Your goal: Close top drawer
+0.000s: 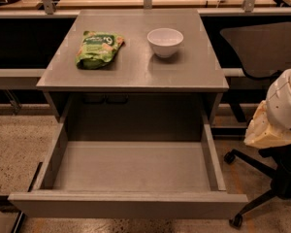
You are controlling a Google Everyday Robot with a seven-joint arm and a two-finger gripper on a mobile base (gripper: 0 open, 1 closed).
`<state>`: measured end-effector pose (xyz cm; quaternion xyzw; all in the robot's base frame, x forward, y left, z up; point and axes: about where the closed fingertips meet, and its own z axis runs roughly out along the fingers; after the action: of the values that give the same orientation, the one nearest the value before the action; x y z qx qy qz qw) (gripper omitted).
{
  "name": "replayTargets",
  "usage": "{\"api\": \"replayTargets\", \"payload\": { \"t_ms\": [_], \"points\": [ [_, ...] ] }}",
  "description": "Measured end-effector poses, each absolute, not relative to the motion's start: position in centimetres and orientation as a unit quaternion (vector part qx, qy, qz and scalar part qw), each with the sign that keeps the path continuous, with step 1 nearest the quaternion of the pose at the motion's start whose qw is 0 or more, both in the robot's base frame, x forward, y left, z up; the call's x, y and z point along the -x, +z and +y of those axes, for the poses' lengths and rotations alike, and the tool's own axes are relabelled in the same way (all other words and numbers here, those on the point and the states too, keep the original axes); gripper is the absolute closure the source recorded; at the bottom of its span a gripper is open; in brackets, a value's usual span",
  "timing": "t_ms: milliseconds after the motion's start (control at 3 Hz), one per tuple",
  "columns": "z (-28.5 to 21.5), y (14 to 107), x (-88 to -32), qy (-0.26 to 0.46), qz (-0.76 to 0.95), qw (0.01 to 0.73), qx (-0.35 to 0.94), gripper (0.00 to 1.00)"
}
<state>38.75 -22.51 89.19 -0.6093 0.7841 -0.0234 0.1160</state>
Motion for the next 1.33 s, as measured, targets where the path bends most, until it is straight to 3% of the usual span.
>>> {"api": "replayTargets", "payload": {
  "t_ms": [1333],
  "points": [
    [-19.4,80.4,-35.1,0.068,0.750,0.037,0.657,1.00]
  ]
}}
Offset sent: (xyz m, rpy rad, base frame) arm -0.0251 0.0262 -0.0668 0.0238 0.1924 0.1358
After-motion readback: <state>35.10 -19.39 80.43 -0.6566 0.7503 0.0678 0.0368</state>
